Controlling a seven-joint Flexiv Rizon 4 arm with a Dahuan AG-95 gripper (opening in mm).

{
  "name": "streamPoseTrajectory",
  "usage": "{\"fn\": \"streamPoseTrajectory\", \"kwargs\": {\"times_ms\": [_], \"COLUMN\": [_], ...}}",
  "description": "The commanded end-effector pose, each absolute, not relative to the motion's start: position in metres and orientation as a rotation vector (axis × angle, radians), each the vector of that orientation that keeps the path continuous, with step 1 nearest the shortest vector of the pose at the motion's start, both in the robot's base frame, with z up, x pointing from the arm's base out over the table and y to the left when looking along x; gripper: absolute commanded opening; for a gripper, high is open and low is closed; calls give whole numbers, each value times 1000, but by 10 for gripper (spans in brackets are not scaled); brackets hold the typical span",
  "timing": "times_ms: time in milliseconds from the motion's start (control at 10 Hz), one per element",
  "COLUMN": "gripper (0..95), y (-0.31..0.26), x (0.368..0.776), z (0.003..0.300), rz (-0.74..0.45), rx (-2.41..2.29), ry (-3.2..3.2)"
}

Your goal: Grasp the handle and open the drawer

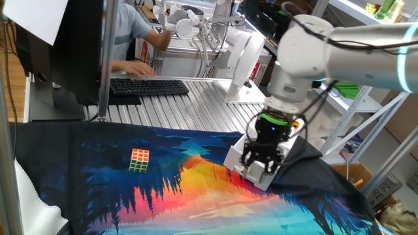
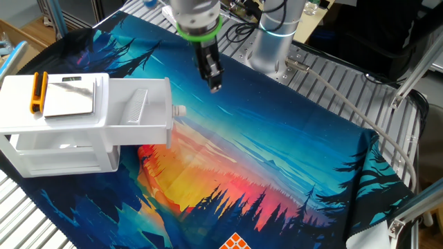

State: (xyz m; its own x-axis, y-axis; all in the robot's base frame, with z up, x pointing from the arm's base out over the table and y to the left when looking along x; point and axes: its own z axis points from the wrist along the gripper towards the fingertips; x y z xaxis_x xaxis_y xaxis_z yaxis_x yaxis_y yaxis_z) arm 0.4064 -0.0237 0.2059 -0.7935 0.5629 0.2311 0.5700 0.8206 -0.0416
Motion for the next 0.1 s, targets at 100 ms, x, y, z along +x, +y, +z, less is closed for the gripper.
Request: {"fn": "streamPoseTrajectory", "kwargs": {"times_ms": [100], "gripper": [380], "y": [-23], "x": [408], "z": [206], "rz": [-25], "rx": [-952], "ry": [-2746]}}
